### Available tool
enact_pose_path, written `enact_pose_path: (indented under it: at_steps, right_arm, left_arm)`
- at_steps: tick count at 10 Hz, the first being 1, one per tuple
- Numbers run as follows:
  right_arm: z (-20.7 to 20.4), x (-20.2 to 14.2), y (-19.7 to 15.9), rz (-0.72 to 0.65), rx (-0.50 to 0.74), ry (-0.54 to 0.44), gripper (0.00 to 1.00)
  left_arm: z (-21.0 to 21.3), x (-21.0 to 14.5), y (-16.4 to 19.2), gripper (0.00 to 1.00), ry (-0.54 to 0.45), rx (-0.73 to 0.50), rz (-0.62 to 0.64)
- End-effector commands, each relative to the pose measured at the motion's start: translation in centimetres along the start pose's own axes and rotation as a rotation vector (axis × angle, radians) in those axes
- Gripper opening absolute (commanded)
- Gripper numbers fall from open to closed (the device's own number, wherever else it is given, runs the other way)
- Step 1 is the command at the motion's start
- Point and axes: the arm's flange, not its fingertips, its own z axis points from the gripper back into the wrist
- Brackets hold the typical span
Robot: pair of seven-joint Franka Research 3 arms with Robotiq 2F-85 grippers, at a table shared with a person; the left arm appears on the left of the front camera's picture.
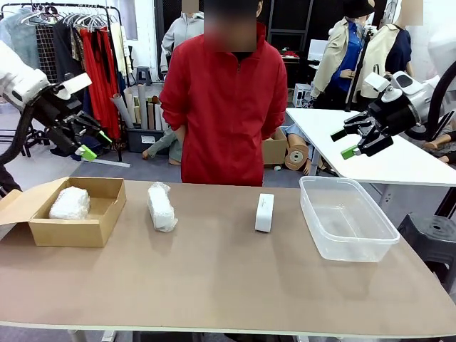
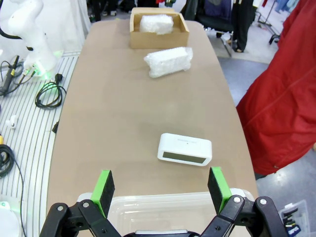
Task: Separate and place wrapped and unwrapped clocks.
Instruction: Pick up the Digital clock indicated by the person.
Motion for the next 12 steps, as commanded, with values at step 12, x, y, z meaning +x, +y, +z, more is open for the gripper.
enact_pose_path:
  at_steps: [12]
  right_arm:
    - [0.1, 0.1, 0.0, 0.002, -0.001, 0.0, 1.0]
  left_arm:
    - [0.7, 0.0, 4.7, 1.0, -0.153, 0.082, 0.099]
